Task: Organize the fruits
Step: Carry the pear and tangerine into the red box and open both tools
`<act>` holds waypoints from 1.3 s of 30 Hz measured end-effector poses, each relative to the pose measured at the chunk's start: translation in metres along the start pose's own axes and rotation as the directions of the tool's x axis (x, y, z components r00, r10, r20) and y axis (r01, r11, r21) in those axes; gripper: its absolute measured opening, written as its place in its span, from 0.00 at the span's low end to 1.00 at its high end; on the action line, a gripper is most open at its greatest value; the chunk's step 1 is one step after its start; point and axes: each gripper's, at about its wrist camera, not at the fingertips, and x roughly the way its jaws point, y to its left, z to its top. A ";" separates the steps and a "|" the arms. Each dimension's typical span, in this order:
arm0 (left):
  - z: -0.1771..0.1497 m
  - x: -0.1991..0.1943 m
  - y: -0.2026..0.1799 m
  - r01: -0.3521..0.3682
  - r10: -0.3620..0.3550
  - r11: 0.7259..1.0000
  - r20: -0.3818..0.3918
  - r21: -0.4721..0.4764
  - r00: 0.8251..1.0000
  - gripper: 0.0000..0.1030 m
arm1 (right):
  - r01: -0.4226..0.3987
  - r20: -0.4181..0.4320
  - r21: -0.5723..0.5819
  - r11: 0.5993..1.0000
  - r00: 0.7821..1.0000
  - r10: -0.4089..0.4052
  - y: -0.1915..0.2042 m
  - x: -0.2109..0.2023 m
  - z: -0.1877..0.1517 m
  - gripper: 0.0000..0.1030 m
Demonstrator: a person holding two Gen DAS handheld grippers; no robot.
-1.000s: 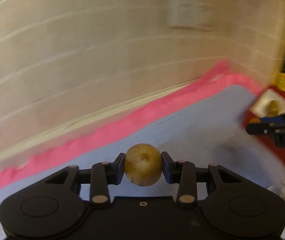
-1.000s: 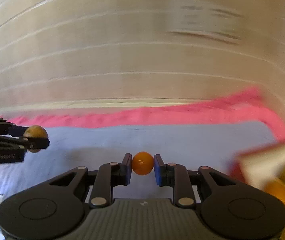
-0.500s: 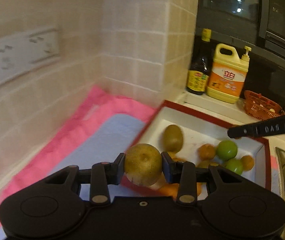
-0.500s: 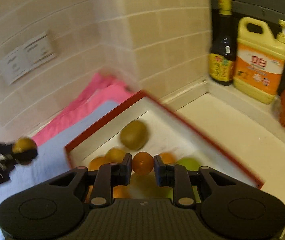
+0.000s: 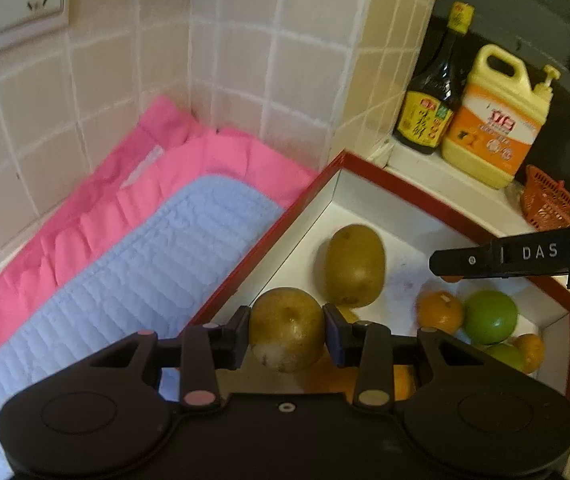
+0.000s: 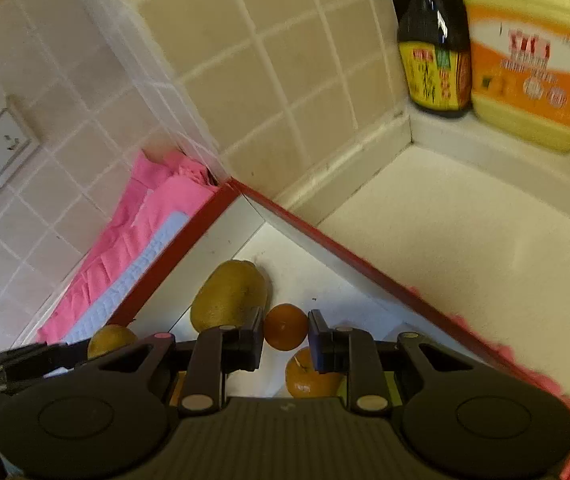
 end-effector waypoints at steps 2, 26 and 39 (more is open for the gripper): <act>-0.001 0.008 0.004 0.002 -0.002 1.000 -0.015 -0.006 1.000 0.45 | 0.013 -0.005 -0.014 1.000 1.000 -0.014 0.002 0.009 0.001 0.25; -0.004 0.006 0.015 0.034 -0.035 0.997 -0.021 -0.067 0.999 0.70 | 0.066 -0.024 0.009 0.998 0.998 -0.065 -0.002 0.015 -0.005 0.35; -0.012 -0.065 0.010 0.034 -0.027 0.995 0.076 -0.092 0.997 0.74 | 0.037 0.090 0.001 0.999 0.995 -0.037 0.013 -0.055 -0.012 0.63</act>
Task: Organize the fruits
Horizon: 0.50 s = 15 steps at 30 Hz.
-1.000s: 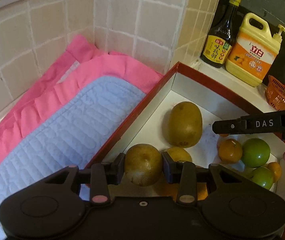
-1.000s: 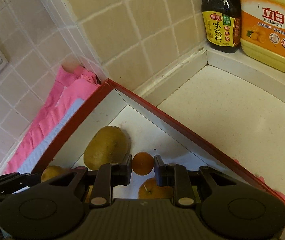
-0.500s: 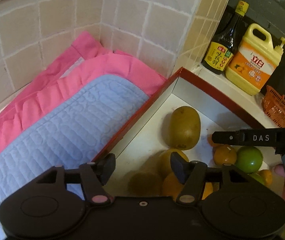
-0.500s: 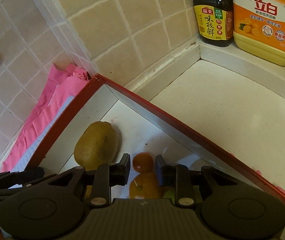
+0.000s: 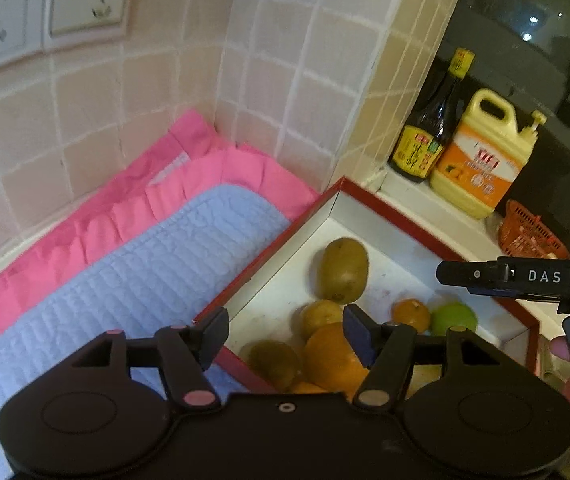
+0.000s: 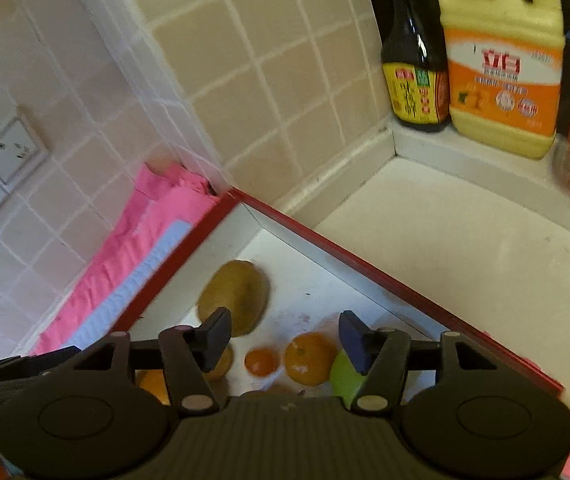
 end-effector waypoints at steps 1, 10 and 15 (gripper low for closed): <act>0.000 -0.007 -0.001 -0.002 0.002 1.000 0.010 -0.001 1.000 0.75 | 0.000 0.013 0.005 1.000 1.000 0.000 0.001 -0.007 -0.001 0.67; -0.001 -0.094 -0.023 -0.015 0.015 1.000 0.136 0.000 0.991 0.77 | -0.004 0.128 -0.013 1.000 0.992 0.005 0.031 -0.081 -0.019 0.74; -0.015 -0.139 -0.033 -0.090 0.087 0.996 0.181 0.005 0.980 0.77 | -0.011 0.183 -0.038 0.999 0.983 0.017 0.053 -0.126 -0.042 0.79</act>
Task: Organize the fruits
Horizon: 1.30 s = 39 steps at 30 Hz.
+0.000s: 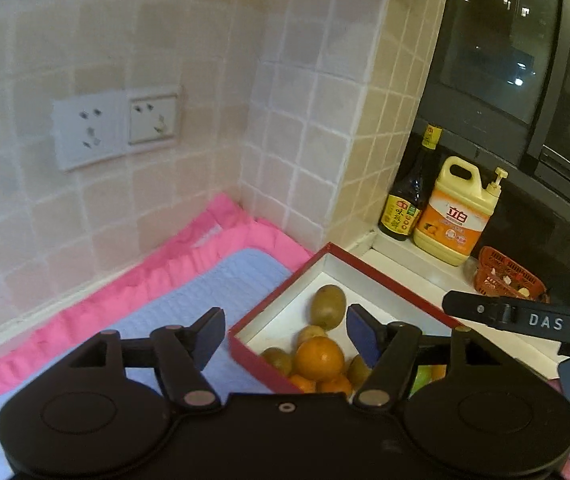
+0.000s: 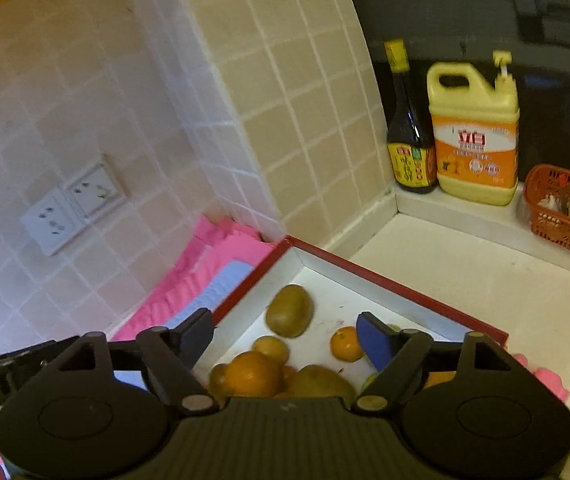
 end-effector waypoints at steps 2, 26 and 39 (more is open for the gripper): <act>-0.005 -0.016 -0.003 -0.019 0.019 1.000 0.011 0.005 1.000 0.77 | 0.007 0.014 -0.022 1.000 1.000 -0.007 0.010 -0.016 -0.006 0.79; -0.082 -0.090 0.006 -0.204 0.204 0.979 -0.055 0.015 0.977 0.78 | 0.126 0.038 -0.156 0.980 0.992 -0.122 0.090 -0.075 -0.087 0.98; -0.085 -0.105 0.007 -0.198 0.198 0.980 -0.029 -0.012 0.980 0.78 | 0.151 0.045 -0.174 0.973 0.988 -0.146 0.097 -0.082 -0.098 0.98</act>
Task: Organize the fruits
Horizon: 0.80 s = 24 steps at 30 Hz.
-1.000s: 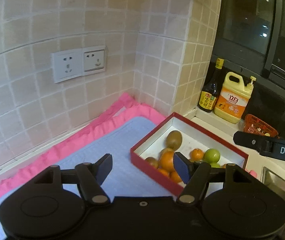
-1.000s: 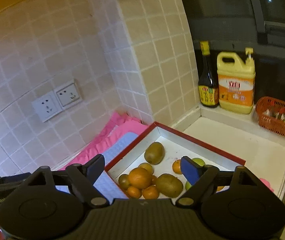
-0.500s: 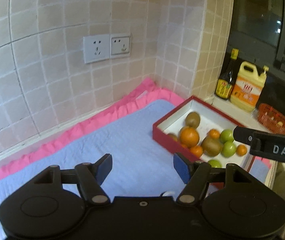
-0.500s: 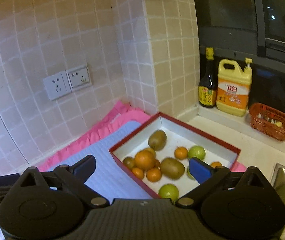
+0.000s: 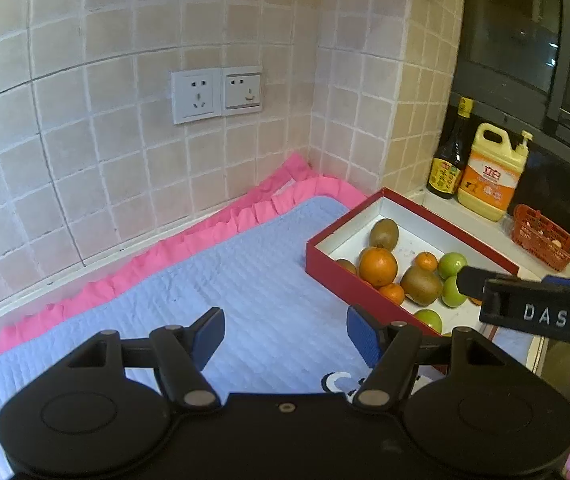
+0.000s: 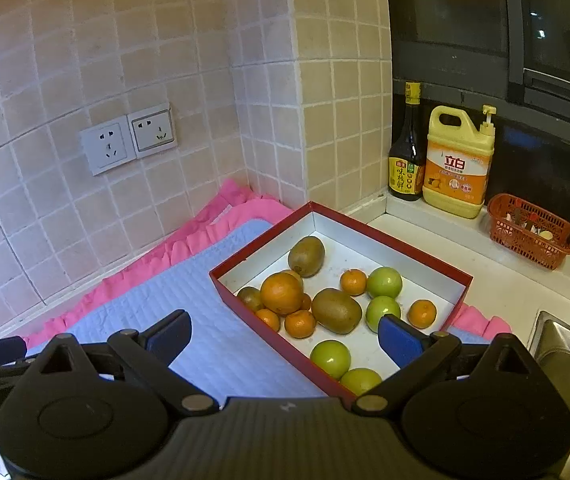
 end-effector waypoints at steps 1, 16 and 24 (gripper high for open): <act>0.000 -0.002 0.001 -0.006 0.006 1.000 0.008 -0.012 1.000 0.78 | 0.000 0.000 -0.001 1.000 1.000 0.000 0.000 0.000 0.000 0.98; 0.002 -0.004 0.000 0.006 -0.007 1.000 0.030 0.011 1.000 0.78 | 0.018 0.002 -0.002 1.000 1.000 -0.018 -0.001 0.001 0.002 0.98; 0.004 0.003 -0.003 0.010 -0.011 1.000 0.024 0.026 1.000 0.78 | 0.029 -0.010 0.003 1.000 1.000 -0.029 -0.006 0.008 0.002 0.98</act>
